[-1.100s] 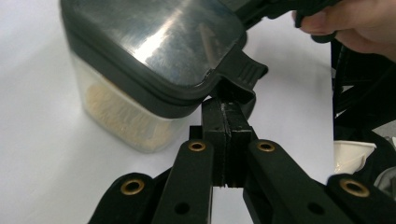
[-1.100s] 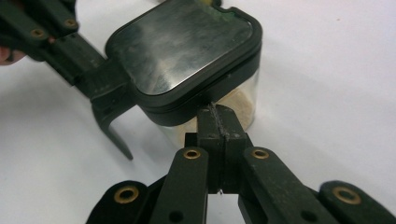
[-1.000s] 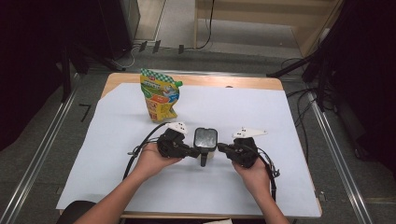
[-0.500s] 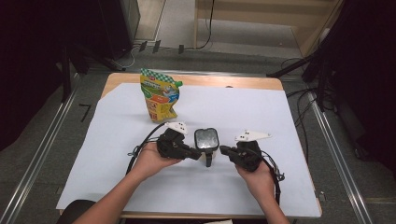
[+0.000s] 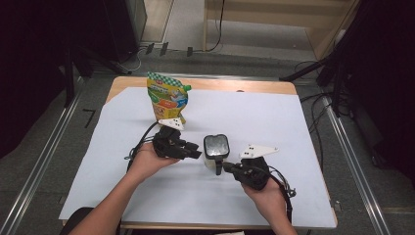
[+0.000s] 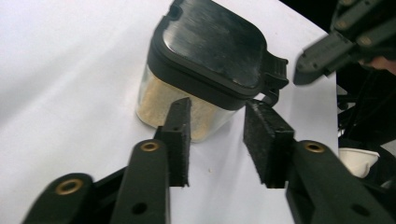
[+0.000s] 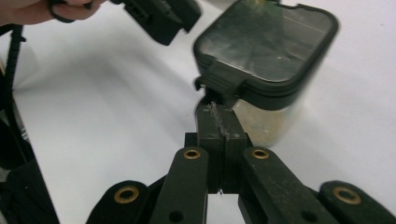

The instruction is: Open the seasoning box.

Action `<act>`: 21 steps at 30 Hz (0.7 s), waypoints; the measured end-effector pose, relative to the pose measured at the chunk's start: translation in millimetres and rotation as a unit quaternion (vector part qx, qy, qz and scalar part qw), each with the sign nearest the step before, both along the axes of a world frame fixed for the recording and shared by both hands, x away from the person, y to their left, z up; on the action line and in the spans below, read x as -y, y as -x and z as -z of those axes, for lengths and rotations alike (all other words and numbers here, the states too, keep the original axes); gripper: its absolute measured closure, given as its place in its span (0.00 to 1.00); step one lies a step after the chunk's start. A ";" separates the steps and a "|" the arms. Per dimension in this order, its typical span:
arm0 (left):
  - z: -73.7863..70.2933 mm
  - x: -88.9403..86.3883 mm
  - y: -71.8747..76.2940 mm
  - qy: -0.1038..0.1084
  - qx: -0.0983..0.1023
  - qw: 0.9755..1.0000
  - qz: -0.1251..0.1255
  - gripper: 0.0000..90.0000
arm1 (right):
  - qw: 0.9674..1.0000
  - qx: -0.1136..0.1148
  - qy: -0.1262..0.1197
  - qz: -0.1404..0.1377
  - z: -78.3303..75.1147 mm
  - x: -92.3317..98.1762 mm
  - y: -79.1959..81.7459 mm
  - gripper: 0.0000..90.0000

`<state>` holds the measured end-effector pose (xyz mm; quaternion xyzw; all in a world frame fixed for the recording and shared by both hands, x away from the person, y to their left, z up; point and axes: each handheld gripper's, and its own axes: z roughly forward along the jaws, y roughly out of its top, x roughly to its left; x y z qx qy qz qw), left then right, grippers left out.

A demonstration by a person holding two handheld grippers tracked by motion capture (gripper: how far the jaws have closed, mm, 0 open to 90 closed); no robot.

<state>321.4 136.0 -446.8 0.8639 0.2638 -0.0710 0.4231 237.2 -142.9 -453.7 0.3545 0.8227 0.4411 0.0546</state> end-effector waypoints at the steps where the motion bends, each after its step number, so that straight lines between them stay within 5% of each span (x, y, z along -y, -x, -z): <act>1: 0.3 -0.3 -0.3 -0.001 0.002 1.000 0.000 0.68 | 1.000 0.000 0.000 -0.002 0.4 -2.0 0.8 1.00; 10: 1.9 0.4 -1.4 -0.007 0.005 1.000 -0.004 0.61 | 1.000 -0.011 0.012 -0.025 14.1 -25.9 4.5 1.00; 21: 2.4 0.2 -1.3 -0.006 0.004 1.000 -0.002 0.58 | 1.000 -0.023 0.018 -0.010 27.3 -30.9 -1.4 1.00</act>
